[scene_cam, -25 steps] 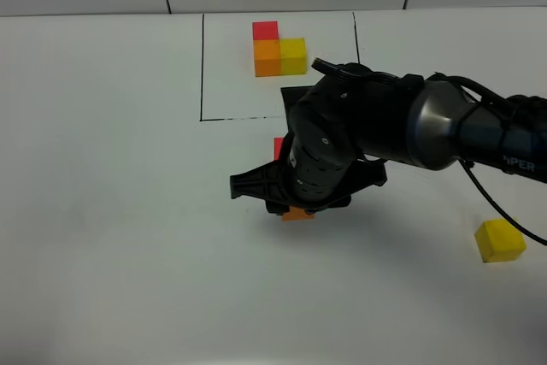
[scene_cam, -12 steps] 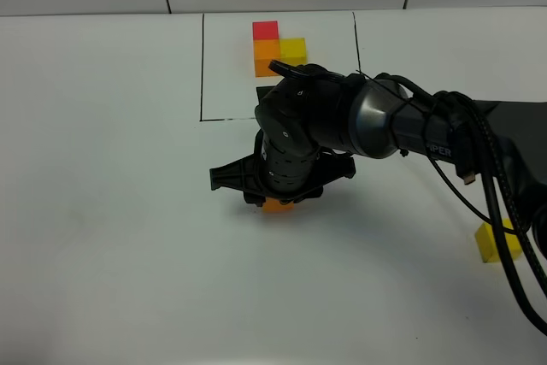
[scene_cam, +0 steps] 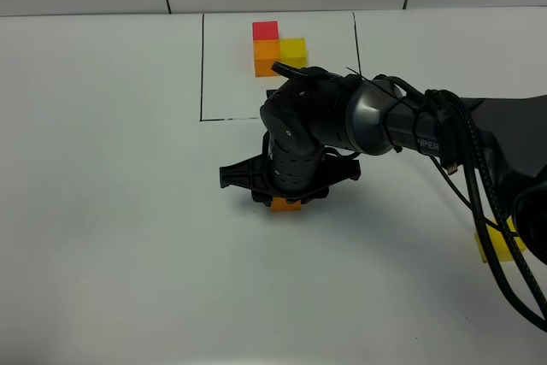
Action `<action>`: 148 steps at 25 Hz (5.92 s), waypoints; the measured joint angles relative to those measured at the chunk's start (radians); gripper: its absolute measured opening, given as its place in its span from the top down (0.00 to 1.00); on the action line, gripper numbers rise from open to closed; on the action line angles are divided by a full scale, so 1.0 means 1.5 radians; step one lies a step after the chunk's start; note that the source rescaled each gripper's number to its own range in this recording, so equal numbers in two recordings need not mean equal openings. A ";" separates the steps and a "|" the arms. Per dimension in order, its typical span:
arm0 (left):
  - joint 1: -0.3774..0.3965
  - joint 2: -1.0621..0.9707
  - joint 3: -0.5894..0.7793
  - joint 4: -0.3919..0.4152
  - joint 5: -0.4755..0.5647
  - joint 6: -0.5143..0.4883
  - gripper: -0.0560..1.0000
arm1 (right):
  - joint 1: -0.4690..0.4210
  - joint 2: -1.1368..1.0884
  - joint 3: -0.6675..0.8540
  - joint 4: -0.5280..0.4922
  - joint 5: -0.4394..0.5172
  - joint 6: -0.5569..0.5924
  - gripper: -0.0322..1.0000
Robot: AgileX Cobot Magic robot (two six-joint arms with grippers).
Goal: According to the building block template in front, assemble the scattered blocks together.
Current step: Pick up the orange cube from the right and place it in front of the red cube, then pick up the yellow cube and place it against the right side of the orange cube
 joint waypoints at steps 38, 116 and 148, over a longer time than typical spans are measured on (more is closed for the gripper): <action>0.000 0.000 0.000 0.000 0.000 0.000 0.18 | -0.017 0.018 -0.007 -0.010 -0.010 0.007 0.96; 0.000 0.000 0.000 0.000 0.001 0.000 0.18 | -0.423 -0.402 0.537 0.060 -0.131 -0.454 0.13; 0.000 0.000 0.000 0.000 0.001 0.000 0.18 | -0.371 -0.338 0.500 0.028 -0.151 -0.747 0.96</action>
